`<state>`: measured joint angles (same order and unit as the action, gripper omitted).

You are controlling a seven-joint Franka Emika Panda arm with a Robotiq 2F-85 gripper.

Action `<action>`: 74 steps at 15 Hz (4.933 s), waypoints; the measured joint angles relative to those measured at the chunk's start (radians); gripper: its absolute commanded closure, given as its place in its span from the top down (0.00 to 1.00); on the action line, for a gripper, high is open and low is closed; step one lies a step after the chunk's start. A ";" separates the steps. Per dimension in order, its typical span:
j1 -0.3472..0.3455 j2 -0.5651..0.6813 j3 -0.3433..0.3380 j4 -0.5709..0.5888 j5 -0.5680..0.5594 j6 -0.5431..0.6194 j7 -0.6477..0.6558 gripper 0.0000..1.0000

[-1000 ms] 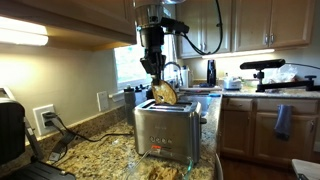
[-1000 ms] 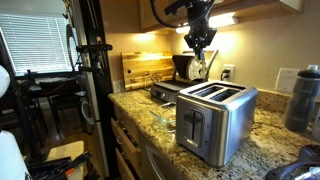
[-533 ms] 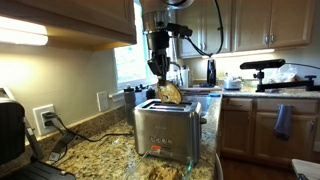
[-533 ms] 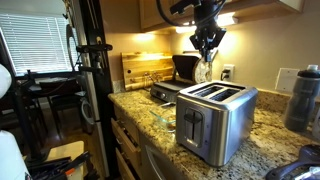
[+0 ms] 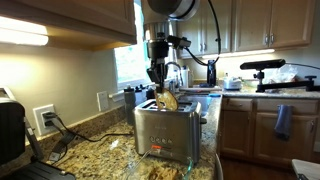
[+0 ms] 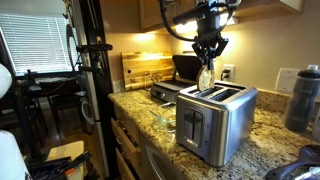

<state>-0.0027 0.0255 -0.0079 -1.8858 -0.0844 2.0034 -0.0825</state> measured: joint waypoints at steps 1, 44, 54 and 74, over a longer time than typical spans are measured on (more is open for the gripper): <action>0.000 0.005 0.000 -0.006 0.002 0.021 -0.007 0.44; -0.040 -0.128 -0.045 -0.026 -0.008 -0.128 -0.047 1.00; -0.049 -0.292 -0.056 -0.170 -0.008 -0.195 -0.011 1.00; -0.066 -0.387 -0.064 -0.273 -0.008 -0.228 -0.012 1.00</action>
<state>-0.0687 -0.3615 -0.0715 -2.1591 -0.0928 1.7754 -0.0941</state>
